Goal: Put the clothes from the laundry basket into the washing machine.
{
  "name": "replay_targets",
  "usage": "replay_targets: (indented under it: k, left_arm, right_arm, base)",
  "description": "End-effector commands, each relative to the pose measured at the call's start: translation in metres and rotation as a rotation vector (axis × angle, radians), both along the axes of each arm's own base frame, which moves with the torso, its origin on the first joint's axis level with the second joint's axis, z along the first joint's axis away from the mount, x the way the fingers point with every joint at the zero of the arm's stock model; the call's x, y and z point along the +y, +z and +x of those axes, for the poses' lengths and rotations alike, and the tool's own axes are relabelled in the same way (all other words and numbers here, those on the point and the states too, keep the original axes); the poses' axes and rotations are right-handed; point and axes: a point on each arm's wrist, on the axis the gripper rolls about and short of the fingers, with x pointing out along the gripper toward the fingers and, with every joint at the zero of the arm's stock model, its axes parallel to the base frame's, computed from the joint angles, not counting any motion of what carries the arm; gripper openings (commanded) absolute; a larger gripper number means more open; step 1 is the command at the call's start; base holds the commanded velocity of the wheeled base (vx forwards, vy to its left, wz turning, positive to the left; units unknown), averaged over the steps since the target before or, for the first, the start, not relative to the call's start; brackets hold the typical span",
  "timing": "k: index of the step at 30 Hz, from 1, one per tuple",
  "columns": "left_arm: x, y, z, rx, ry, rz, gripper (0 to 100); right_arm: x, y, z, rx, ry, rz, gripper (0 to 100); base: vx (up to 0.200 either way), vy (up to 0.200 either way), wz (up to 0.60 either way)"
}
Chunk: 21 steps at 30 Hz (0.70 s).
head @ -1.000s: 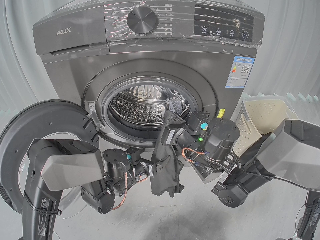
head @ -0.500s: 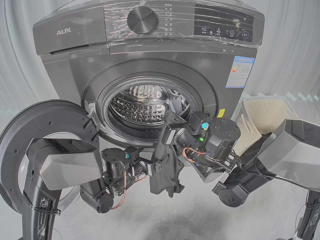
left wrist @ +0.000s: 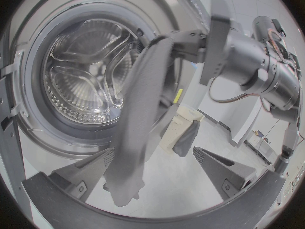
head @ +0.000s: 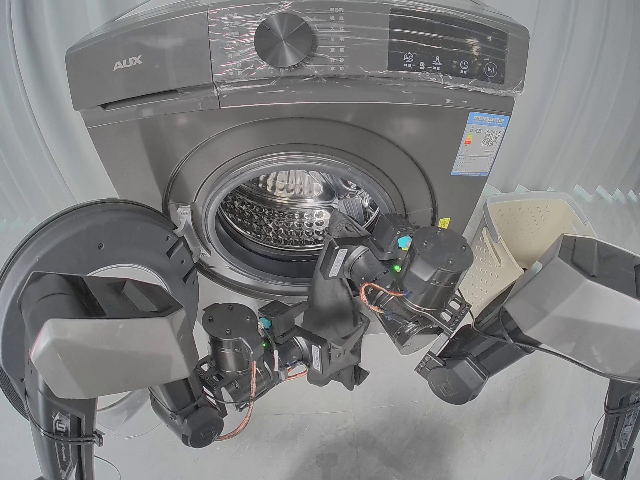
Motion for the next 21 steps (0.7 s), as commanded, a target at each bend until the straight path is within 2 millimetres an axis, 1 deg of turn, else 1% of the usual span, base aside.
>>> replay_targets:
  k: [1,5,9,10,13,14,15,16,21]
  left_arm:
    - [-0.009,0.009,-0.007,-0.017,-0.038,-0.018,100]
    - [-0.015,-0.008,0.002,-0.002,-0.04,-0.007,100]
    - [-0.019,-0.02,0.014,0.001,-0.029,-0.009,100]
    - [-0.019,-0.02,0.014,0.001,-0.029,-0.009,100]
    - [-0.023,-0.031,0.023,0.004,-0.008,-0.01,100]
    - [-0.022,-0.035,0.027,0.005,0.004,-0.006,100]
    - [-0.022,-0.035,0.027,0.005,0.004,-0.006,100]
    - [-0.017,-0.04,0.035,0.006,0.031,-0.002,100]
    - [0.001,-0.039,0.049,-0.003,0.112,-0.002,100]
  right_arm:
    - [0.004,-0.003,0.0,0.001,0.007,0.0,0]
    - [0.008,-0.003,-0.005,0.003,0.021,-0.001,0]
    - [0.01,0.002,-0.011,-0.002,0.029,0.008,0]
    - [0.01,0.002,-0.011,-0.002,0.029,0.008,0]
    - [0.008,0.005,-0.017,0.001,0.036,0.009,0]
    - [0.007,0.007,-0.019,0.001,0.038,0.011,0]
    - [0.007,0.007,-0.019,0.001,0.038,0.011,0]
    - [0.005,0.008,-0.021,0.002,0.037,0.014,0]
    - [0.002,0.011,-0.023,0.002,0.037,0.017,0]
  base:
    - [0.0,0.0,0.0]
    - [0.0,0.0,0.0]
    - [0.0,0.0,0.0]
    - [0.0,0.0,0.0]
    - [0.0,0.0,0.0]
    - [0.0,0.0,0.0]
    - [0.0,0.0,0.0]
    - [0.0,0.0,0.0]
    - [0.0,0.0,0.0]
